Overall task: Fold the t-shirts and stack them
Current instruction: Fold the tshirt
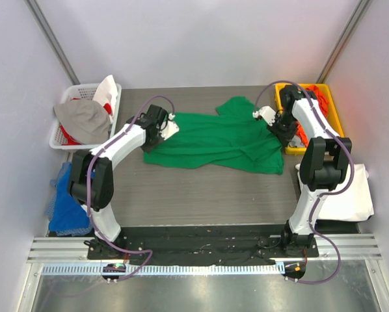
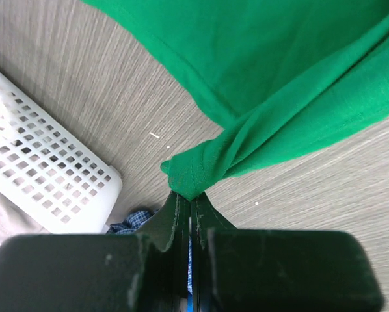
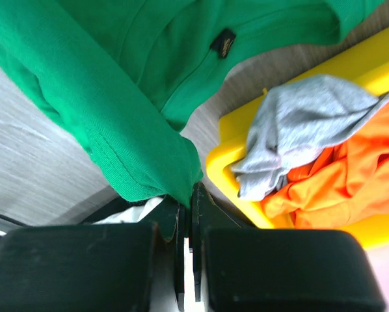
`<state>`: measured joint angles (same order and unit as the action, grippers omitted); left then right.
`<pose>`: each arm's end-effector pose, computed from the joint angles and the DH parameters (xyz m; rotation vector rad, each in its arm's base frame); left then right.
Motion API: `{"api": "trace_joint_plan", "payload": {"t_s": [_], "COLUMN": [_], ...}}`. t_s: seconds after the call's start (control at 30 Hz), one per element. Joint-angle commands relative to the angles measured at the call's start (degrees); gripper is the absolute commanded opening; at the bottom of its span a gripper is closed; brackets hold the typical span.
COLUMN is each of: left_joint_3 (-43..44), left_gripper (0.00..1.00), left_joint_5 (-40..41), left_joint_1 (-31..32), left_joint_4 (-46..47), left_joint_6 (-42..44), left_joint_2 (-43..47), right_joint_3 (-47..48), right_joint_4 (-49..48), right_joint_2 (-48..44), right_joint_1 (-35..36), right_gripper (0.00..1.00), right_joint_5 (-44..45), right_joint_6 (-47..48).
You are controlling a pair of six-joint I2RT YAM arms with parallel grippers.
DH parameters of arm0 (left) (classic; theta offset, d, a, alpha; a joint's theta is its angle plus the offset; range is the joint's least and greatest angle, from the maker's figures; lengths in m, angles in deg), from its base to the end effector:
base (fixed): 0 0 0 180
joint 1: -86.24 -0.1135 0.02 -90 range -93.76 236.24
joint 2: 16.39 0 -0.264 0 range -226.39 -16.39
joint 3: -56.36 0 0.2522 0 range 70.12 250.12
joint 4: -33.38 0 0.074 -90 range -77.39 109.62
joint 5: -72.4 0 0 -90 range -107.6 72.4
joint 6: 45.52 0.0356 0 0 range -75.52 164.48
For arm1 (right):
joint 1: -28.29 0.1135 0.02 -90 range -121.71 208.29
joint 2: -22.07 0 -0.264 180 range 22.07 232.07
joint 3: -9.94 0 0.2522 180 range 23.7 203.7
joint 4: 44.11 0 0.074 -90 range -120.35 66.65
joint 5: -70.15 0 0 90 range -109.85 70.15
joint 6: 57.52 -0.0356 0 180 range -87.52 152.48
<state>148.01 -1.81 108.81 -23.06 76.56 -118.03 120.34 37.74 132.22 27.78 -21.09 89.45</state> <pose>0.3407 -0.1311 0.2291 1.1806 2.4566 0.4236 0.3791 -0.0026 0.2540 -1.4219 2.6435 -0.0775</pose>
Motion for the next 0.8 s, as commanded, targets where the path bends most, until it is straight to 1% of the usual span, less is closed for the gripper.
{"api": "trace_joint_plan", "payload": {"t_s": [0.0, 0.2, 0.37, 0.57, 0.77], "left_joint_3": [2.53, 3.15, 5.69, 8.77, 9.56], "left_gripper": [0.00, 0.00, 0.00, 0.00, 0.00], "left_joint_5": [1.26, 1.17, 0.64, -0.06, -0.41], "left_joint_1": [-2.08, -3.06, -3.41, -3.32, -3.41], "left_joint_4": [1.01, 2.33, 2.51, 1.46, 1.10], "left_joint_6": [1.94, 2.82, 2.82, 2.64, 2.55], "left_joint_2": [-0.83, -1.89, -3.64, -6.02, -7.07], "right_joint_3": [4.52, 6.89, 8.03, 8.56, 8.48], "right_joint_4": [0.46, 0.55, 0.55, 0.20, -0.24], "right_joint_2": [1.82, 3.32, 4.55, 5.69, 6.83], "right_joint_1": [-0.28, -0.19, -0.01, 0.42, 0.51], "right_gripper": [0.01, 0.01, 0.01, 0.01, 0.01], "right_joint_5": [-0.79, -1.75, -1.93, -2.28, -2.72], "right_joint_6": [-0.46, -0.98, -1.42, -1.77, -2.04]}}
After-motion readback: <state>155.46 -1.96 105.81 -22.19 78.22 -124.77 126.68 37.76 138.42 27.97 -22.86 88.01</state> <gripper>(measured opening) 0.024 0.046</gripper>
